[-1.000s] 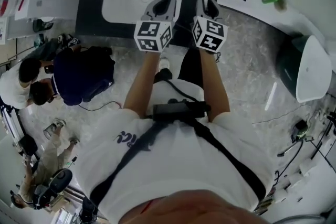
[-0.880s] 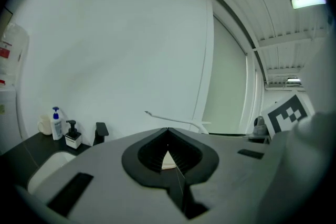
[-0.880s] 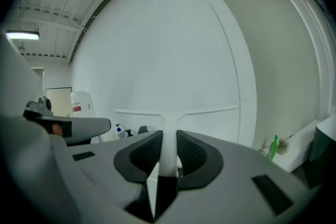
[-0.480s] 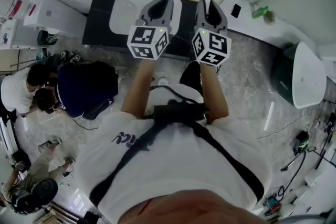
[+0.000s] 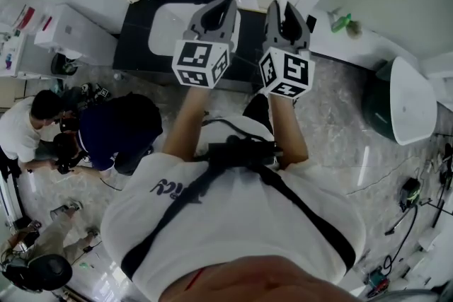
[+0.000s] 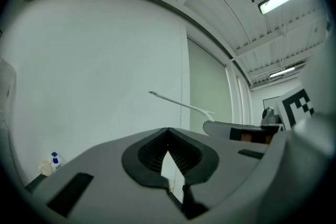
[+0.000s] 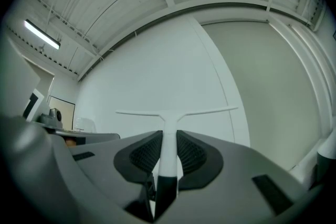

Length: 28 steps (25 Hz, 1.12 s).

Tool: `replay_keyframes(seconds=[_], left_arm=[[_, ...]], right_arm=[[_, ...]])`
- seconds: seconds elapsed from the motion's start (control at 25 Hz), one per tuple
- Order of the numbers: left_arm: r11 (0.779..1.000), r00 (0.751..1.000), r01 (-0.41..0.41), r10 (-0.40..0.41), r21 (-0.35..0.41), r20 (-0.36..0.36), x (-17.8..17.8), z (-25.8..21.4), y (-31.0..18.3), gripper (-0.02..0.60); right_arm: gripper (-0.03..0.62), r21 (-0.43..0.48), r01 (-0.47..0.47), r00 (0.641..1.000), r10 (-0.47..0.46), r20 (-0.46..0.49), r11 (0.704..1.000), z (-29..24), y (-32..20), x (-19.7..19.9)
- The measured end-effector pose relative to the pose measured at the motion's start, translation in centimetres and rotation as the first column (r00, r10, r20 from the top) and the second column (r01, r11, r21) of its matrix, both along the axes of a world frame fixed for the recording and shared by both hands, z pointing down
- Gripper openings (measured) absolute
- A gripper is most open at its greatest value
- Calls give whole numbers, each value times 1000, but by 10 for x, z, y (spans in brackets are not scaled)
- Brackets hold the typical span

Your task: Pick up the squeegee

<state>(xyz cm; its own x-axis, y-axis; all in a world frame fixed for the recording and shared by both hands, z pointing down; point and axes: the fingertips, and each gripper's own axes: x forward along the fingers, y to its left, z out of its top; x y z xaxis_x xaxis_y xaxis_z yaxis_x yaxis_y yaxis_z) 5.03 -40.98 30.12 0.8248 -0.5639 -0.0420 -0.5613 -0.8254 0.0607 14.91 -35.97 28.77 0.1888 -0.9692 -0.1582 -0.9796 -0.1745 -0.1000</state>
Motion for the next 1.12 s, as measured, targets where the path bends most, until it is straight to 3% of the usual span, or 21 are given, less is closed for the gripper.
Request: replay_keyframes(seconds=[1.12], left_arm=[[999,999,33,-33,26,5,-5,-1,13,12]], right_arm=[[94,-36,-25,999,23,-47,999,1,19,-6]])
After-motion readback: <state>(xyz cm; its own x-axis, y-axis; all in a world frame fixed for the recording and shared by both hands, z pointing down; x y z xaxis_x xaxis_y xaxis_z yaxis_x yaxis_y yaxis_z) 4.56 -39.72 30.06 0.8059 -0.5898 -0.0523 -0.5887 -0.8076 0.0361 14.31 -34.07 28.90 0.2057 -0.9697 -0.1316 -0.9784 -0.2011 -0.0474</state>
